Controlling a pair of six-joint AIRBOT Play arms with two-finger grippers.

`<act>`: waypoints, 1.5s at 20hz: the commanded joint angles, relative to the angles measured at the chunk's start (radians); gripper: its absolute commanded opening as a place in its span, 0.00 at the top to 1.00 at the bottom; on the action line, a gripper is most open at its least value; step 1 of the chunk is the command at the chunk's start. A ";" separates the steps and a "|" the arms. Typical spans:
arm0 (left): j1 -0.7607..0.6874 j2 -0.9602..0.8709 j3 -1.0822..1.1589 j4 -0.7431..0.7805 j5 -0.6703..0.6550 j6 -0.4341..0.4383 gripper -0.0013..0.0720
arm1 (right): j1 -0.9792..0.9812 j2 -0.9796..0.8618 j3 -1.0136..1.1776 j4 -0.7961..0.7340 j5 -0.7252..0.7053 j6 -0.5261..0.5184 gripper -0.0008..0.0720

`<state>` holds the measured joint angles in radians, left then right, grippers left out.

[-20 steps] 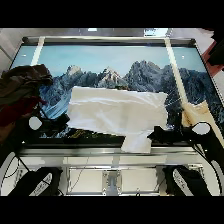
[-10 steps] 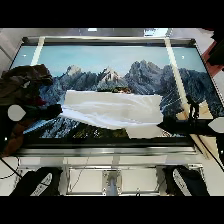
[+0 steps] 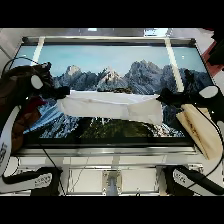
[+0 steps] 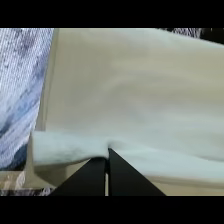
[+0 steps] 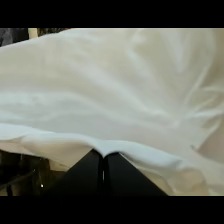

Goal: Fold the shirts.

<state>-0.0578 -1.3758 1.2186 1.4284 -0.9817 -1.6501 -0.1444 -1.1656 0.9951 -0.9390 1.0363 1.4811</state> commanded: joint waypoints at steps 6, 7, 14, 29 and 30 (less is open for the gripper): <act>-0.065 -0.356 0.303 0.025 0.123 0.023 0.98 | 0.001 -0.317 0.113 -0.030 -0.168 -0.005 0.94; -0.083 -0.371 0.303 0.047 0.151 0.014 0.98 | 0.001 -0.336 0.115 -0.029 -0.179 -0.005 0.94; -0.103 -0.413 0.314 0.148 0.123 -0.057 0.79 | -0.001 -0.370 0.127 -0.030 -0.215 -0.024 0.87; -0.124 -0.348 0.575 -0.190 0.060 0.085 0.01 | -0.211 -0.320 0.152 -0.172 0.159 -0.157 0.04; -0.140 -0.348 0.575 -0.216 0.080 0.180 0.01 | -0.213 -0.343 0.138 -0.140 0.159 -0.196 0.04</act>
<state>-0.1776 -1.7260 1.7874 1.3437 -0.9619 -1.6287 -0.3325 -1.4731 1.1835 -1.1278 1.1790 1.3613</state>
